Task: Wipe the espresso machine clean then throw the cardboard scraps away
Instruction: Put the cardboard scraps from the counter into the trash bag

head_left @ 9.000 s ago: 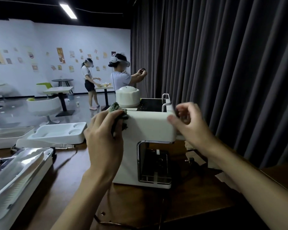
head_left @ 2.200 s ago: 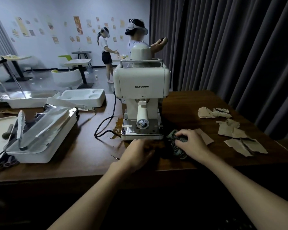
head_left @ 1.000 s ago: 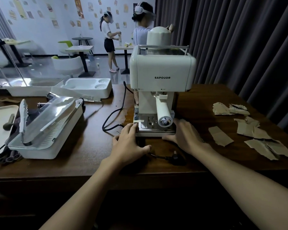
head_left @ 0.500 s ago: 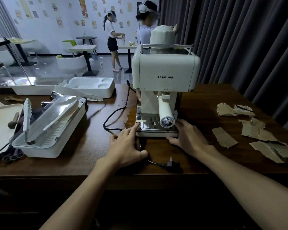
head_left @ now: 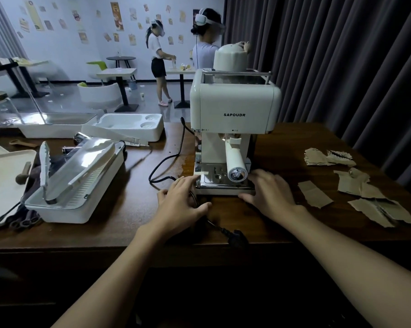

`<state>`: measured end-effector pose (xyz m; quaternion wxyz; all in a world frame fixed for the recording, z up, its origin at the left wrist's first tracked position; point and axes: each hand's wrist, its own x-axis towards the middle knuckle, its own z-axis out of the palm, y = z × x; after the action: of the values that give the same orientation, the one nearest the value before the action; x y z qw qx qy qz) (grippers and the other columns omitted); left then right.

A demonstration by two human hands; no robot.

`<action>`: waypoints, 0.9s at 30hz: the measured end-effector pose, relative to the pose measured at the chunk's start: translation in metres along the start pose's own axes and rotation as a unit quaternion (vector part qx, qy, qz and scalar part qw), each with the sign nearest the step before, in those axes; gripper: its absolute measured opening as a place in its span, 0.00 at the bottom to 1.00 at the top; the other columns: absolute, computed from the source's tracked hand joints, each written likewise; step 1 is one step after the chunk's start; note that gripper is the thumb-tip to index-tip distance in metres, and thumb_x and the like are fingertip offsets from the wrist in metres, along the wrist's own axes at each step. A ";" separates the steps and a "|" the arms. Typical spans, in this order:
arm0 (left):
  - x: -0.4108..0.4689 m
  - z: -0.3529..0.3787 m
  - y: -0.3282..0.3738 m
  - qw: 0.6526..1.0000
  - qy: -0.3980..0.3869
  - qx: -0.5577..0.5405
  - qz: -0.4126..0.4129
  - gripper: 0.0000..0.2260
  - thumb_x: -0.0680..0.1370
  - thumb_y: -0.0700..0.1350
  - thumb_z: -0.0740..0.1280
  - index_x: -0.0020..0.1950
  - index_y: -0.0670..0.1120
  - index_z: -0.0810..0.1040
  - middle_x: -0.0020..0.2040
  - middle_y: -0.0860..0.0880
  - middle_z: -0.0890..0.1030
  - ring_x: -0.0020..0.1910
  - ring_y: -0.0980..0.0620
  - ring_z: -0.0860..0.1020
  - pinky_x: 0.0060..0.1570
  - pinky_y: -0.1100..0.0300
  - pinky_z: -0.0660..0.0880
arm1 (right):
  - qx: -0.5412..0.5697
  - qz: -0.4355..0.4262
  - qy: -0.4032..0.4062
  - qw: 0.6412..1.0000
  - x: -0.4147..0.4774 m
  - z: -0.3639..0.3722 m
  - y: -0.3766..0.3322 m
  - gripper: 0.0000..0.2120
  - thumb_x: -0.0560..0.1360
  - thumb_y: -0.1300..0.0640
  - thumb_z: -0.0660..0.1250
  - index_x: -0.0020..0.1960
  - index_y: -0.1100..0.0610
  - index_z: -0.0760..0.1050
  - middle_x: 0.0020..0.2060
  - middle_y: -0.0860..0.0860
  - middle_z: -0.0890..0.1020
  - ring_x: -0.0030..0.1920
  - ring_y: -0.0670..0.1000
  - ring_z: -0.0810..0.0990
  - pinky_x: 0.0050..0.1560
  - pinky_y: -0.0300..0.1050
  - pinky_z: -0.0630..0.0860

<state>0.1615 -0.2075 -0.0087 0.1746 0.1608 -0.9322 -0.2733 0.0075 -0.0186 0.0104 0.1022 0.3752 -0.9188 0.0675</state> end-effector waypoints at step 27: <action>-0.041 0.090 0.193 0.939 -0.241 -0.126 0.212 0.12 0.81 0.47 0.65 0.64 0.50 0.78 0.54 0.56 0.79 0.52 0.60 0.77 0.53 0.67 0.73 | 0.037 0.213 0.023 0.976 -0.180 -0.058 0.106 0.14 0.78 0.46 0.65 0.57 0.53 0.79 0.52 0.49 0.80 0.53 0.52 0.78 0.54 0.48 0.75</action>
<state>0.1209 0.0035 0.0193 0.0173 -0.1350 -0.9167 -0.3757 0.0662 0.1897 0.0190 0.0927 0.1730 -0.9719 0.1303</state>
